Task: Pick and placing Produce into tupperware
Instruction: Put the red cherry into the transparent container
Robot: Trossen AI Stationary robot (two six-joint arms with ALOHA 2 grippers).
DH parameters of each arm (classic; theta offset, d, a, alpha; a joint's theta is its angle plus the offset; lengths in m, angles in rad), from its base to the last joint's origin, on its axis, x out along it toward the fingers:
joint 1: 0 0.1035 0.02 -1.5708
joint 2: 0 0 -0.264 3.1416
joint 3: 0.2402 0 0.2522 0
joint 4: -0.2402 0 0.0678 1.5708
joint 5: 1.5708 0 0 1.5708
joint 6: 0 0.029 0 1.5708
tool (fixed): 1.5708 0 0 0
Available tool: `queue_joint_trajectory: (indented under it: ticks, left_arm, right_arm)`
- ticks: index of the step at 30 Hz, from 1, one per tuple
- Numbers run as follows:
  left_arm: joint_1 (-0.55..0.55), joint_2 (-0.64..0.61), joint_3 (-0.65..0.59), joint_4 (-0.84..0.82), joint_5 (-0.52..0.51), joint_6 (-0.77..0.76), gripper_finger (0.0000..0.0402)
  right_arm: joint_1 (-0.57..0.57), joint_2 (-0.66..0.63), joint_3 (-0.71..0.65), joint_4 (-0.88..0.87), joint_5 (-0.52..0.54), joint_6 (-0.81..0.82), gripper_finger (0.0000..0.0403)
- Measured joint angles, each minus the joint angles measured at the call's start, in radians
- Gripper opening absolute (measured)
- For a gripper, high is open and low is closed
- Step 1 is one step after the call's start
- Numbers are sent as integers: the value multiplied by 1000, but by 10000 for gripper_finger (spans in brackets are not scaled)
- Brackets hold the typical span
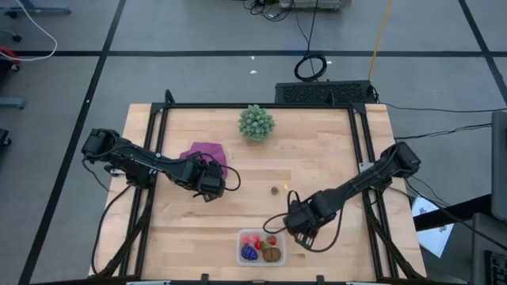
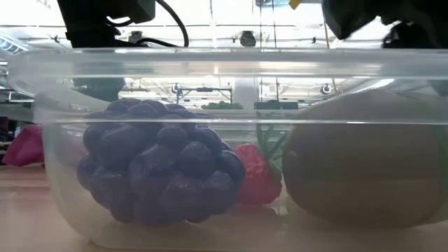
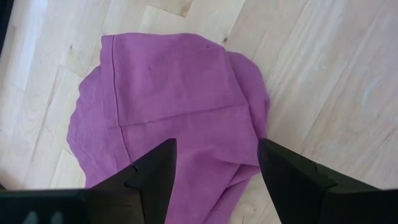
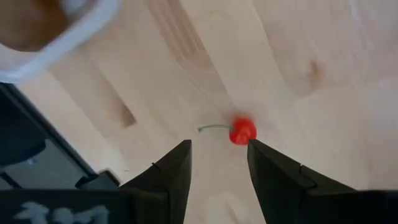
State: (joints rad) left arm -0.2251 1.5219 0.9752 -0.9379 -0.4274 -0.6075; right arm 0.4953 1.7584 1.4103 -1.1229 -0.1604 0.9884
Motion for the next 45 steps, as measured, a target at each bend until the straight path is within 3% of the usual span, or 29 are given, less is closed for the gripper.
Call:
queue_joint_trajectory:
  ticks: [7,21,45]
  left_arm:
    - [0,0,0,0,0,0,230]
    - [0,0,0,4,0,-4,230]
    - [0,0,0,4,0,-4,230]
  right_arm:
    - [31,0,-99,29,-42,121,148]
    - [30,-2,-241,226,-55,127,148]
    - [29,-2,-249,232,-55,124,149]
